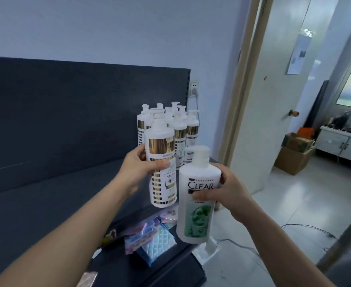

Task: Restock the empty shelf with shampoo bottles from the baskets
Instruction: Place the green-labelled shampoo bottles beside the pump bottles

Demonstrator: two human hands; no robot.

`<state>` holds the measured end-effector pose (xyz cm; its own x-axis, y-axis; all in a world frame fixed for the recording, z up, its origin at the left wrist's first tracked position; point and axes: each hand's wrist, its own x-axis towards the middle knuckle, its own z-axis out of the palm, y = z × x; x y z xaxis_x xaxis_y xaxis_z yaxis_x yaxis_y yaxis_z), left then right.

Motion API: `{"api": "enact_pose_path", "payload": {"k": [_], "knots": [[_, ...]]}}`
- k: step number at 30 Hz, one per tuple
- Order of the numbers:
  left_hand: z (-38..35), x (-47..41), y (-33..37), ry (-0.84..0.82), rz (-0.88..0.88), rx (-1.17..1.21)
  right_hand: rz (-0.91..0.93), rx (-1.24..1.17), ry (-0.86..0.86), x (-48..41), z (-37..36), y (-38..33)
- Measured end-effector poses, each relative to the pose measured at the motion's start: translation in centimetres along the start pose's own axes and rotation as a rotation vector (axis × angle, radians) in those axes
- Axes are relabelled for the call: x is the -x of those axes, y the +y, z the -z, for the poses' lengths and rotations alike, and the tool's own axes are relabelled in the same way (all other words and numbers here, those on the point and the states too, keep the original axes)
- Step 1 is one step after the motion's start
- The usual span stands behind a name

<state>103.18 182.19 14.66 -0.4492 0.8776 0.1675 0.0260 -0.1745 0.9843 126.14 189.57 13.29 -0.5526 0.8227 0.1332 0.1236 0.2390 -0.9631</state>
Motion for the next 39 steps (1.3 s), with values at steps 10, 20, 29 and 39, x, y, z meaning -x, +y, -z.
{"api": "enact_pose_path", "payload": {"k": [10,20,29,39], "knots": [[2.1,-6.2,-1.9,0.105,0.022,-0.087,0.068,0.005,-0.138,-8.9,-0.1,0.7],[1.7,-12.4,-4.1,0.174,0.03,-0.136,0.095,-0.017,-0.332,-17.6,0.2,2.7],[1.4,-15.4,-7.5,0.223,0.056,-0.191,0.11,-0.039,-0.455,-21.4,0.5,3.8],[0.4,-16.3,-8.5,0.238,-0.014,-0.226,0.118,-0.08,-0.535,-22.5,-1.0,3.9]]}}
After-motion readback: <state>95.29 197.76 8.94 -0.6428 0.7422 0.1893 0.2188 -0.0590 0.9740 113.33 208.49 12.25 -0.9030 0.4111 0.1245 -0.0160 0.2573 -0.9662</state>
